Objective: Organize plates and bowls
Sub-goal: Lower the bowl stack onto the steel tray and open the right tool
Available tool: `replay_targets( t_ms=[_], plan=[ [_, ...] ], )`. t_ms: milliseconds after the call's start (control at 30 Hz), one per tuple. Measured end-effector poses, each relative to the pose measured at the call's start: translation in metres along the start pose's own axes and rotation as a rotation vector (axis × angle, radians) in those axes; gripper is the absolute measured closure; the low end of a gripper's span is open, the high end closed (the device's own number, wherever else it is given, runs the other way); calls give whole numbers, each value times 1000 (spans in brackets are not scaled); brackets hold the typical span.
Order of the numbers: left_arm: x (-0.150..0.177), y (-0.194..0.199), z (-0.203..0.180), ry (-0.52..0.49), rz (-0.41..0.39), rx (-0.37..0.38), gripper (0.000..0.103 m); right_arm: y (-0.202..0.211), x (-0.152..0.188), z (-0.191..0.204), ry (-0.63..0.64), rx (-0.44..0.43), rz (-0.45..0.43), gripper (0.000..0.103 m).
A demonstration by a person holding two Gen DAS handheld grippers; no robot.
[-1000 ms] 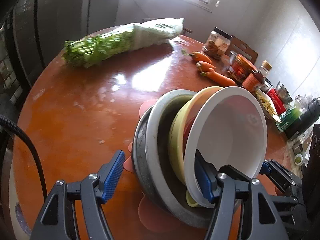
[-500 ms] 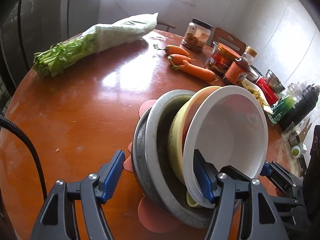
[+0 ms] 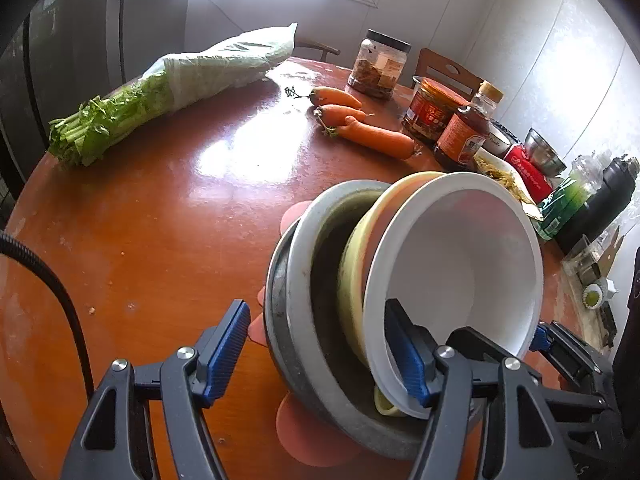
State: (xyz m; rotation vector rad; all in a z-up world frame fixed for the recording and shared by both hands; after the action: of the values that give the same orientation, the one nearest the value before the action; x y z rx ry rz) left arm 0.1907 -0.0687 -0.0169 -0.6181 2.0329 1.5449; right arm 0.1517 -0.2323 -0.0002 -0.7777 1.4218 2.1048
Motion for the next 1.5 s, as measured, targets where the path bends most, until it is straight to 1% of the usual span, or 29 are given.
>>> replay_targets(
  t_ms=[267,400,700,967,1200,1333,1500],
  plan=[
    [0,1,2,0,-11,-7,33,-4,-1,1,-5,8,-1,35],
    [0,5,1,-16,-26,-16,33,-4,-1,1,-11,20,-2,35],
    [-6,22,7,-17,-95,-37,30,-2,-3,1,-16,31,-6,35],
    [-9,47,11,-23,-175,-59,24,10,-7,4,-9,48,-47,33],
    [-9,76,12,-10,-262,-77,22,28,-7,11,8,57,-85,32],
    [-2,97,13,-19,-306,-109,18,39,-3,20,25,55,-110,31],
    [16,113,9,-39,-329,-156,17,54,8,32,66,66,-137,29]
  ],
)
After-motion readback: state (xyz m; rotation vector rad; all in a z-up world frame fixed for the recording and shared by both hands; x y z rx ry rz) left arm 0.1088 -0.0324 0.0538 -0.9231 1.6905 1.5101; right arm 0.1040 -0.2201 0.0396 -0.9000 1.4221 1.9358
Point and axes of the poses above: each gripper's, at about its wrist camera, not at the fingertips, and y roughly against the way its jaws point, z to its left, x to its underside, the point moved 1 cm from there along -y, roughly the way its jaws point, and after that the axes turned 7 degrees about -z, right-handed, at the moved point
